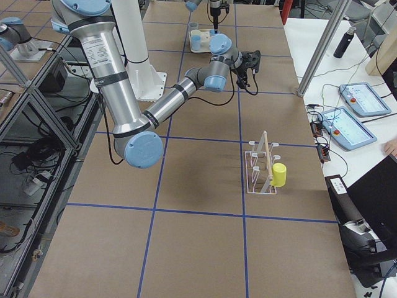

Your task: Transfer IKEA cup to right arm and place on rack

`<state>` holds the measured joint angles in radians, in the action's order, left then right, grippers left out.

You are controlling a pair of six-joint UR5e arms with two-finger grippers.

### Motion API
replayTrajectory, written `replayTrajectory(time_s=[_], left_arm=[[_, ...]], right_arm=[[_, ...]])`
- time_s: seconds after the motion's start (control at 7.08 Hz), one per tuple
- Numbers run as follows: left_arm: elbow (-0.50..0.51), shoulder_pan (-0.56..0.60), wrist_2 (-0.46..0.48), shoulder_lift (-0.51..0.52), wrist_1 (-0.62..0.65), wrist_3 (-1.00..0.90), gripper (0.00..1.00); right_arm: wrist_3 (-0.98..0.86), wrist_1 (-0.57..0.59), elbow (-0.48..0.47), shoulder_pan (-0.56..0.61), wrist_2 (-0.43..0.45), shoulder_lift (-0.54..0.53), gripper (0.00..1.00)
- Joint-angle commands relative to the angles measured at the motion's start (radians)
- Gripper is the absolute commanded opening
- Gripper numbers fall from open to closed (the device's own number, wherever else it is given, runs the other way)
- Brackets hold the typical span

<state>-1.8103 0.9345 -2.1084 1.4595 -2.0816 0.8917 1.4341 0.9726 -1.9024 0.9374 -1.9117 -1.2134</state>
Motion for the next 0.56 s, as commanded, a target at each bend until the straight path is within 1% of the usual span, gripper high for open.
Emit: replayTrajectory(time_s=[0.0, 0.28, 0.42], left_arm=[[-0.004, 0.000, -0.002, -0.013, 0.000, -0.002, 0.00], [-0.001, 0.000, -0.004, -0.014, 0.003, -0.002, 0.00], [-0.033, 0.013, -0.039, -0.024, 0.012, 0.000, 0.00]], right_arm=[[-0.001, 0.000, 0.000, 0.000, -0.001, -0.001, 1.00], [-0.001, 0.000, 0.002, 0.000, -0.001, 0.000, 1.00], [-0.001, 0.000, -0.001, 0.001, -0.001, 0.005, 1.00]])
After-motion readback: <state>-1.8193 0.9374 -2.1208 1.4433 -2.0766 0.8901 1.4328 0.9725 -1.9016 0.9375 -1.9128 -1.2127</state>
